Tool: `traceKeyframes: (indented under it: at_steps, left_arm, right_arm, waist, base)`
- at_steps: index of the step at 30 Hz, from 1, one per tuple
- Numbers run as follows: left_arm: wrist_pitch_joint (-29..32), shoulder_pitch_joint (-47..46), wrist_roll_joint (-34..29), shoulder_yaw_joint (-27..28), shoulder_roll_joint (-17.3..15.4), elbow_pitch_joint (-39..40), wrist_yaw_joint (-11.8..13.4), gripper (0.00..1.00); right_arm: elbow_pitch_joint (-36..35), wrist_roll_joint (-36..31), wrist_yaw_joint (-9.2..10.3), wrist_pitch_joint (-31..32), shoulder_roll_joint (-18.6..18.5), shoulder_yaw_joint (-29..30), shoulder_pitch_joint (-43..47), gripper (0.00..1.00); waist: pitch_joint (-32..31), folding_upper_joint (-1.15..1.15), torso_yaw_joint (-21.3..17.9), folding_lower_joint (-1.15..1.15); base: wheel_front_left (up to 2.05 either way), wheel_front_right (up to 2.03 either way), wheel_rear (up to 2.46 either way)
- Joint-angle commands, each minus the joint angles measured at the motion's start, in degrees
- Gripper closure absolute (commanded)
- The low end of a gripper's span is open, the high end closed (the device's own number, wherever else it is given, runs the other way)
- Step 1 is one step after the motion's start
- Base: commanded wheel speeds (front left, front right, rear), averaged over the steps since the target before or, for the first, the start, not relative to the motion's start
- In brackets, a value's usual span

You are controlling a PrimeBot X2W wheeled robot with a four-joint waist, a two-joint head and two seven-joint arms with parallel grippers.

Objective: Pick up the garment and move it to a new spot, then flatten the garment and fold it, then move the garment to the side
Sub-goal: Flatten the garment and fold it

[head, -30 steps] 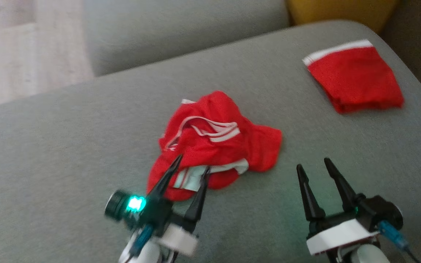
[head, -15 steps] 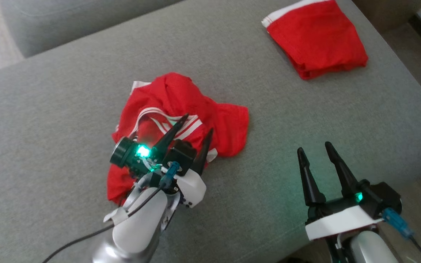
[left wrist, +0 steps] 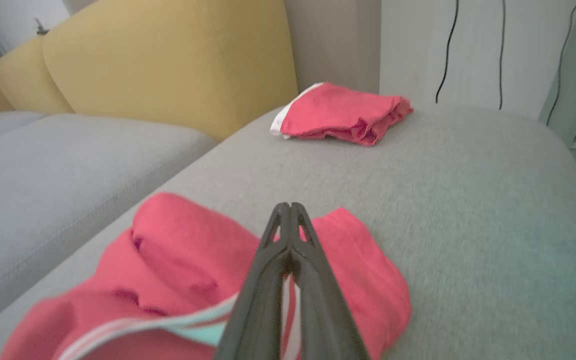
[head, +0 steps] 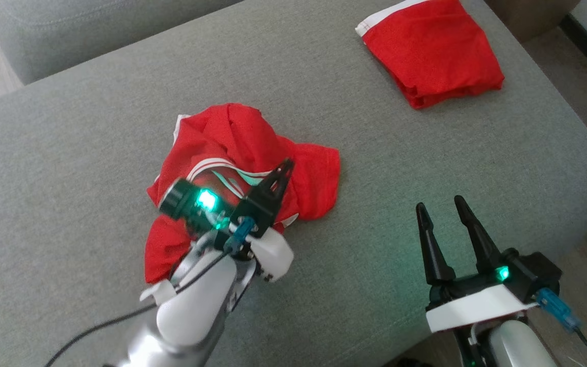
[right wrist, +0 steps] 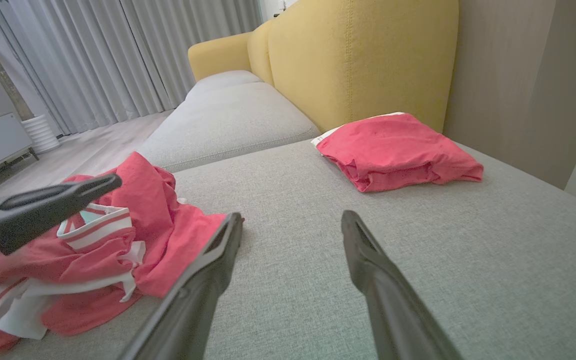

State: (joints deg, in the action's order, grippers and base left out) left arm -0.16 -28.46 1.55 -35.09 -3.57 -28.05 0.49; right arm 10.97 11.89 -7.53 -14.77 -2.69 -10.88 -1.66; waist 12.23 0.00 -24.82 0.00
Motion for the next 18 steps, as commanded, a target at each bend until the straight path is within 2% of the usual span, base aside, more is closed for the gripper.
traceKeyframes:
  at_steps: [1, 5, 8, 9, 10, 17, 18]
  left_arm:
    - [-0.7, -3.9, 0.3, 1.2, -0.5, 3.1, -0.5, 1.0]
    - [-0.3, -5.7, 0.4, 0.7, -0.7, 5.9, -1.4, 1.0]
    - [2.9, -5.2, 0.4, 0.2, -1.4, 7.4, -1.7, 1.0]
    - [5.0, -4.5, 0.7, 0.1, -1.6, 7.6, -1.8, 0.52]
    - [6.9, -4.0, 0.7, -0.3, -2.1, 8.1, -2.1, 0.0]
    - [19.3, 0.7, 0.5, -1.6, -7.1, 14.5, -2.9, 0.0]
    - [19.3, 0.7, 0.5, -1.6, -7.1, 14.5, -2.9, 0.0]
  right_arm:
    - [-1.7, 0.4, 0.04, -0.2, -0.2, -1.3, -1.4, 0.0]
    - [-1.5, 0.5, 0.04, -0.2, -0.2, -1.5, -1.1, 0.0]
    - [-1.6, 0.5, 0.04, -0.2, -0.2, -1.0, -0.9, 0.0]
    - [-1.6, 0.4, 0.04, -0.2, -0.2, -0.8, -0.8, 0.0]
    - [-1.6, 0.3, 0.04, -0.2, -0.2, -0.6, -0.7, 0.0]
    - [-1.6, 0.0, 0.04, -0.2, -0.2, -0.1, -0.2, 0.0]
    - [-1.6, 0.0, 0.04, -0.2, -0.2, -0.1, -0.2, 0.0]
  waist:
    - [-0.4, 0.0, -0.1, 0.0]
    - [-1.1, 0.0, -0.4, 0.0]
    - [-1.3, 0.0, -0.1, 0.0]
    - [-1.3, 0.0, 0.0, 0.0]
    - [-1.3, 0.0, 0.2, 0.0]
    - [-1.5, 0.0, 1.1, 0.0]
    - [-1.5, 0.0, 1.1, 0.0]
  base:
    - [0.0, 0.0, 0.0]
    - [0.0, 0.0, 0.0]
    - [0.0, 0.0, 0.0]
    - [0.0, 0.0, 0.0]
    - [0.0, 0.0, 0.0]
    - [0.0, 0.0, 0.0]
    - [0.0, 0.0, 0.0]
